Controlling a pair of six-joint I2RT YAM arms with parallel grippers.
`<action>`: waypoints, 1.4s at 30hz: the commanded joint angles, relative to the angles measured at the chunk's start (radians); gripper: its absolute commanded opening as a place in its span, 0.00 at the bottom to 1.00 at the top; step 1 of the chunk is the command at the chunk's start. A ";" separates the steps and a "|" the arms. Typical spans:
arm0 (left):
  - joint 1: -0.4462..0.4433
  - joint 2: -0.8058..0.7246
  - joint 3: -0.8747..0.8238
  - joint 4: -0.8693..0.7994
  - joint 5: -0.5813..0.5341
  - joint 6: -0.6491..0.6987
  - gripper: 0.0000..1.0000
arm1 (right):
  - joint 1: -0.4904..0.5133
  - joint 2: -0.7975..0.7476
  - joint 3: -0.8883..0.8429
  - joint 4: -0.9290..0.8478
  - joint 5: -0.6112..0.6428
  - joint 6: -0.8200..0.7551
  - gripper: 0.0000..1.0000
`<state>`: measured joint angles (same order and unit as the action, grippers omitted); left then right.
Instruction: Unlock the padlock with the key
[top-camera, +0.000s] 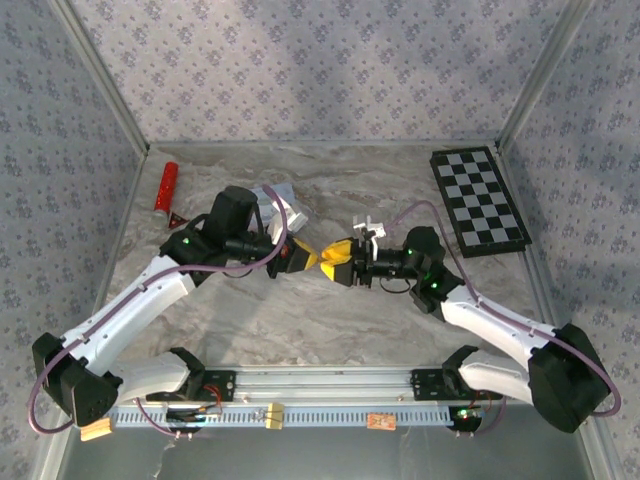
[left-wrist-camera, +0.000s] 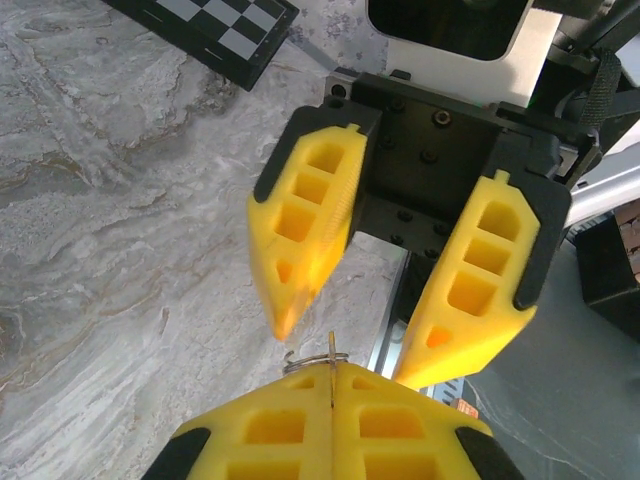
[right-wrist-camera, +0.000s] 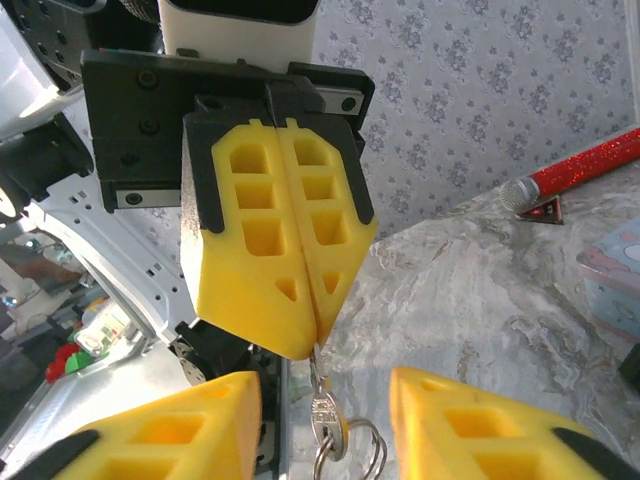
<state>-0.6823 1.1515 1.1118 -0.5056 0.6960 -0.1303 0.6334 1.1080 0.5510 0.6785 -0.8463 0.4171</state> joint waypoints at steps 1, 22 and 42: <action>-0.006 -0.018 0.031 0.005 0.032 0.021 0.00 | 0.008 0.004 0.031 0.022 -0.026 -0.012 0.35; -0.004 -0.017 0.044 0.022 0.007 0.018 0.00 | 0.019 0.021 0.052 -0.019 -0.071 -0.027 0.20; 0.012 -0.038 0.031 0.044 -0.017 0.020 0.00 | 0.023 0.020 0.061 -0.040 -0.067 -0.038 0.00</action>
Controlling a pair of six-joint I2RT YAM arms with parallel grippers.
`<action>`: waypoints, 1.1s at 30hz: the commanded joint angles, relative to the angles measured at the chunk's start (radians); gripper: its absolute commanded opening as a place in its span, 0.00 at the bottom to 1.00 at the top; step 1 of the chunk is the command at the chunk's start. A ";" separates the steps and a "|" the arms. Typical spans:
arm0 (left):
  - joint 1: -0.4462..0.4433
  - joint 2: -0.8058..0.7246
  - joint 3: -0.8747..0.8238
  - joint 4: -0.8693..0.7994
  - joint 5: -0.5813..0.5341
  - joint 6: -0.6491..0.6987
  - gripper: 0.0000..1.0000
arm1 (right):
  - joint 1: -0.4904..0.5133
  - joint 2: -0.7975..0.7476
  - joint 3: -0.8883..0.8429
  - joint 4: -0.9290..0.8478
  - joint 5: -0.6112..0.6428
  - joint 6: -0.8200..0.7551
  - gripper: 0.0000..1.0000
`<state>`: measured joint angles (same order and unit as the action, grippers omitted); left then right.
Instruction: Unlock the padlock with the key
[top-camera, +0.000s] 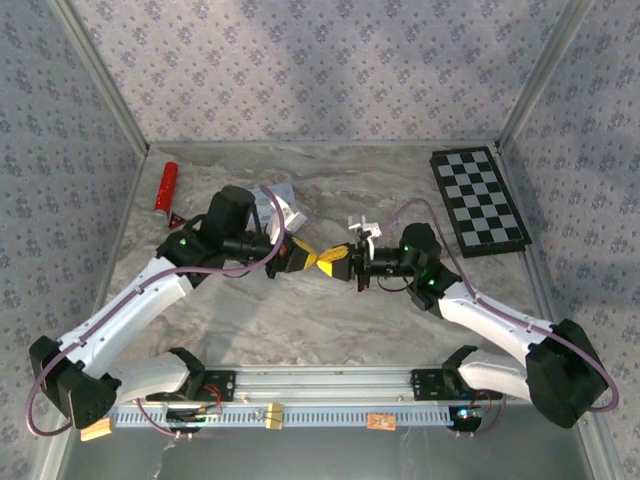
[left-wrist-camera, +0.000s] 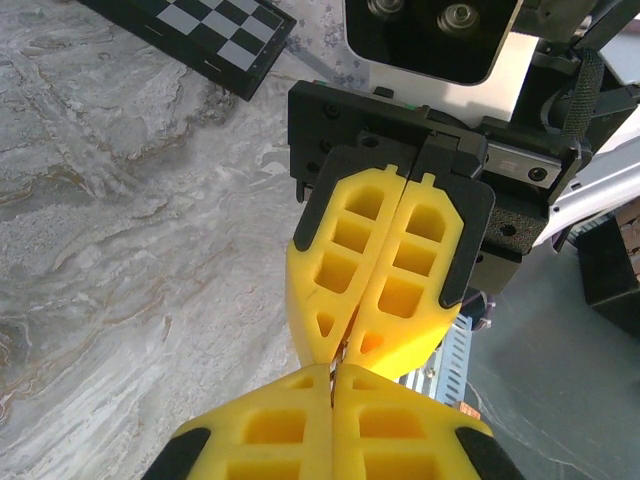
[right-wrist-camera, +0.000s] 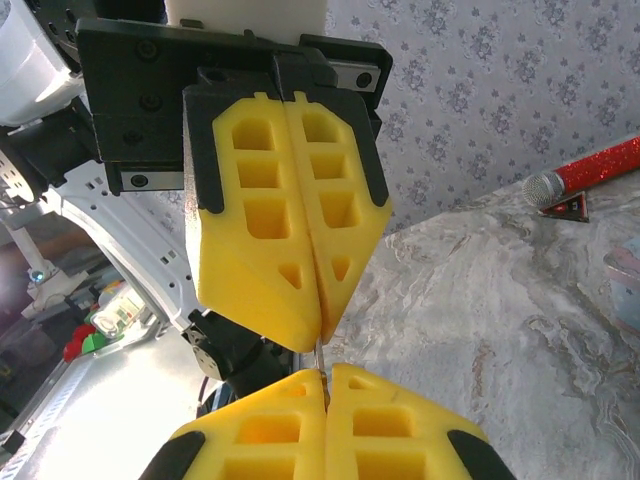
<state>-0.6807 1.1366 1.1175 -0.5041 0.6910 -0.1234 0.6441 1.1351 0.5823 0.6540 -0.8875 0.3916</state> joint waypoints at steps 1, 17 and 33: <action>0.010 -0.023 0.022 0.045 -0.020 0.012 0.00 | 0.010 -0.009 0.030 -0.019 -0.021 -0.013 0.00; 0.202 -0.152 -0.200 0.230 -0.380 -0.234 0.61 | -0.065 -0.040 -0.014 -0.198 0.236 0.048 0.00; 0.237 0.122 -0.326 0.215 -0.605 -0.280 0.57 | -0.042 -0.008 -0.059 -0.225 0.348 0.135 0.00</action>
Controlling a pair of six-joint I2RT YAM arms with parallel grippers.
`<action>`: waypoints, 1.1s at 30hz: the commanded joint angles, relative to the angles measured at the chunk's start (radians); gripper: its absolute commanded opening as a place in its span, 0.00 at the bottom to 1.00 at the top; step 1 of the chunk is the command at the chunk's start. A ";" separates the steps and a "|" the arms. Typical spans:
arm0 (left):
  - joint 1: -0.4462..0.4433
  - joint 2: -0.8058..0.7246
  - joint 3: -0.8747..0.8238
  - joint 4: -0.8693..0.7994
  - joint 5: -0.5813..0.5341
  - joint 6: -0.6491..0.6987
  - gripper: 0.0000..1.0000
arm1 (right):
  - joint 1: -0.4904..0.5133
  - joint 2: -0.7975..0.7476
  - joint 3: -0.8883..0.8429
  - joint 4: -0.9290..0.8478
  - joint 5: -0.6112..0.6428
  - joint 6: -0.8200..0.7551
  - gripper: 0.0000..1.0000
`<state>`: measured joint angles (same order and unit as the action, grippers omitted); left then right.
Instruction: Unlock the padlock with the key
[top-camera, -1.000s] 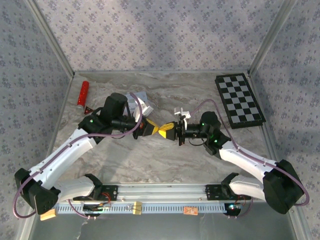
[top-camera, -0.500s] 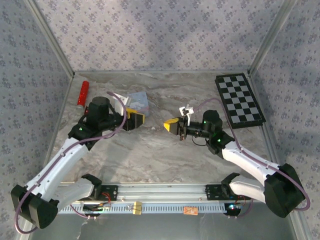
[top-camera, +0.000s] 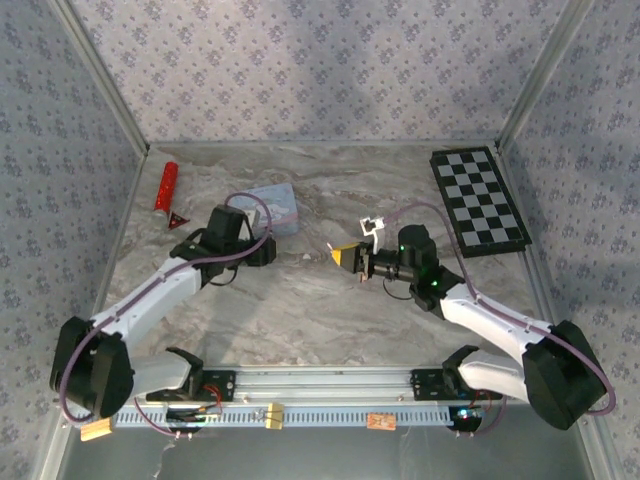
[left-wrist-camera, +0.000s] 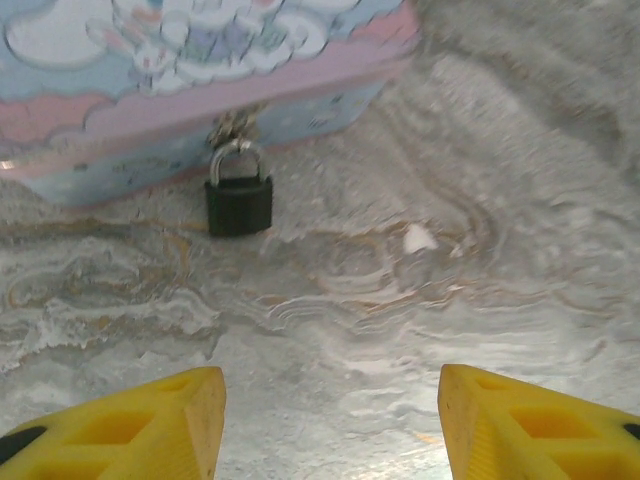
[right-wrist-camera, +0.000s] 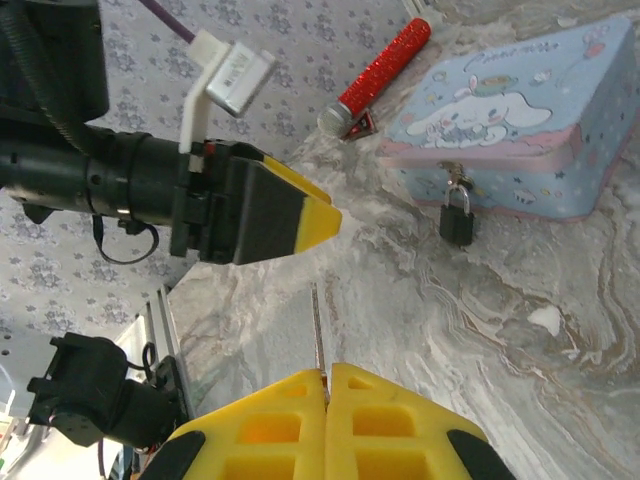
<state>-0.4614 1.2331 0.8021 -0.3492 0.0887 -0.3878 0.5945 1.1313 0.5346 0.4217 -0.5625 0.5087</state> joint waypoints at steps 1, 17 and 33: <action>0.031 0.040 -0.020 0.092 0.009 -0.030 0.56 | 0.009 -0.007 -0.013 0.008 0.023 0.017 0.00; 0.136 0.318 -0.055 0.447 0.167 -0.042 0.48 | 0.014 -0.065 -0.050 0.013 0.029 0.009 0.00; 0.138 0.425 -0.110 0.652 0.115 -0.012 0.49 | 0.017 -0.097 -0.038 0.000 0.020 -0.022 0.00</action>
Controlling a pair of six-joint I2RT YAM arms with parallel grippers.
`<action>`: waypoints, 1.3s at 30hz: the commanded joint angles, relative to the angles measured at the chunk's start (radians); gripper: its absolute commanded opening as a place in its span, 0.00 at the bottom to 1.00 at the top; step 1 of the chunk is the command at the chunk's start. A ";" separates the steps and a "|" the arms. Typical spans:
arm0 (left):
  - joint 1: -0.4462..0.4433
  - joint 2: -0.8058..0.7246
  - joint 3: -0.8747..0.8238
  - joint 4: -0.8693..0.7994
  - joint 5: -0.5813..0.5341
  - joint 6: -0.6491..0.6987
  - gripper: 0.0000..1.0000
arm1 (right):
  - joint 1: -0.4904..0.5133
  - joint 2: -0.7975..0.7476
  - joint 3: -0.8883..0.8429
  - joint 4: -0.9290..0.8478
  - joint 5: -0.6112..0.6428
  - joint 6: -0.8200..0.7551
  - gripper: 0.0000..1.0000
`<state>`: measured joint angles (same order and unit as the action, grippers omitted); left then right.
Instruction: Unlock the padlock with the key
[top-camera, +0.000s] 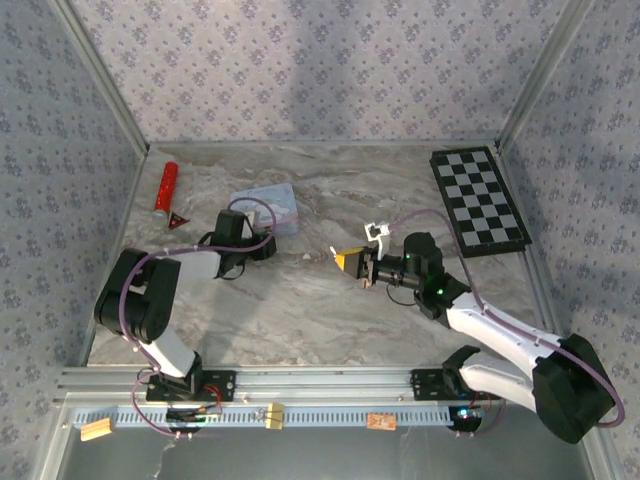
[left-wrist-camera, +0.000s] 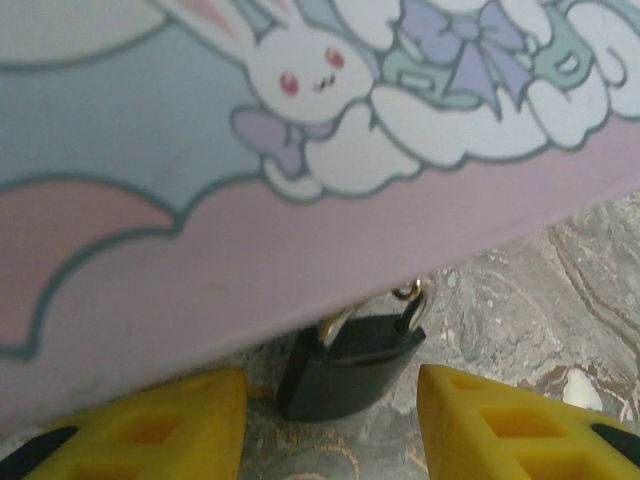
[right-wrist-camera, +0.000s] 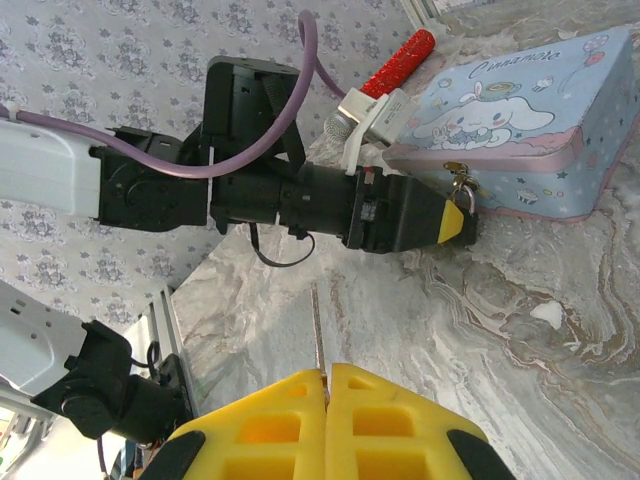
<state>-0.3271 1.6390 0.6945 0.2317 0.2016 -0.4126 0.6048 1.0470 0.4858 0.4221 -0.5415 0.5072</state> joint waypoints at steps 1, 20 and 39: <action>0.003 0.026 0.002 0.076 0.002 0.009 0.49 | 0.007 -0.012 0.013 -0.003 0.001 -0.023 0.00; 0.002 0.112 0.032 0.157 0.049 -0.066 0.38 | 0.019 0.003 0.024 -0.004 -0.003 -0.024 0.00; -0.001 0.096 0.028 0.168 0.058 -0.109 0.21 | 0.043 0.040 0.018 0.002 0.034 -0.008 0.00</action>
<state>-0.3233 1.7374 0.7059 0.3943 0.2447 -0.5110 0.6399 1.0725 0.4866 0.4213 -0.5293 0.5011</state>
